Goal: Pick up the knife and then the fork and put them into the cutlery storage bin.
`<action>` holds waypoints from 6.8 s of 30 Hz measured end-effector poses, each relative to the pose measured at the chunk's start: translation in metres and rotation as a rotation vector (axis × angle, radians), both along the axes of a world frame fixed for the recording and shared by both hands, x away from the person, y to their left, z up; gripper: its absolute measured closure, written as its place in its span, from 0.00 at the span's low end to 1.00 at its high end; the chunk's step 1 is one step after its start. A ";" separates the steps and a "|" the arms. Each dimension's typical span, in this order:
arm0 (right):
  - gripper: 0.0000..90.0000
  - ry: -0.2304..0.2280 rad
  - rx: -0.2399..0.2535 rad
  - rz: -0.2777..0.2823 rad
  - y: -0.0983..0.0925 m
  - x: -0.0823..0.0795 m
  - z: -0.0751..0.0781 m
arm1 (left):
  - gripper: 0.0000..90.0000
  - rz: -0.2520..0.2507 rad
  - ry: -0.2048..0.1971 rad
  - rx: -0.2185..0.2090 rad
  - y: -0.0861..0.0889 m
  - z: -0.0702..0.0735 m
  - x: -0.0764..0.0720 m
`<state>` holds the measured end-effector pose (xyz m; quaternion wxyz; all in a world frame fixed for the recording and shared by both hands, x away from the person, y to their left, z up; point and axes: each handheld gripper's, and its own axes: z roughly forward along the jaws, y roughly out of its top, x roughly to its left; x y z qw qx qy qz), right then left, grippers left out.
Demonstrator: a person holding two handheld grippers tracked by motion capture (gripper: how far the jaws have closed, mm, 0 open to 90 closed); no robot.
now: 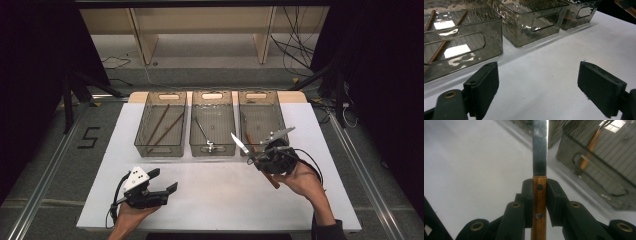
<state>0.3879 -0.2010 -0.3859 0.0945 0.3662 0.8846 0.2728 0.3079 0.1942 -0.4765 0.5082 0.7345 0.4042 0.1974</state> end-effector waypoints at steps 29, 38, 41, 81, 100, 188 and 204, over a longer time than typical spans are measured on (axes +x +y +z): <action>0.86 -0.021 0.113 -0.242 -0.010 0.099 0.032 | 0.19 0.002 -0.002 -0.005 0.001 0.000 0.001; 0.86 -0.010 0.118 -0.293 -0.008 0.122 0.032 | 0.19 0.003 -0.004 -0.007 0.002 0.000 0.000; 0.86 -0.007 0.119 -0.312 -0.008 0.130 0.031 | 0.19 0.002 -0.003 -0.007 0.002 0.000 0.000; 0.86 0.043 0.089 -0.418 -0.008 0.162 -0.002 | 0.19 0.004 -0.003 -0.014 0.002 0.000 0.000; 0.86 0.068 0.078 -0.417 -0.006 0.161 -0.016 | 0.19 0.005 -0.003 -0.013 0.002 0.000 0.000; 0.31 -0.130 0.411 -0.075 -0.004 -0.021 -0.037 | 0.19 0.008 0.017 -0.017 0.003 -0.001 0.003; 0.25 -0.182 0.456 -0.066 -0.018 -0.051 -0.064 | 0.19 -0.002 0.017 -0.011 0.002 -0.001 0.002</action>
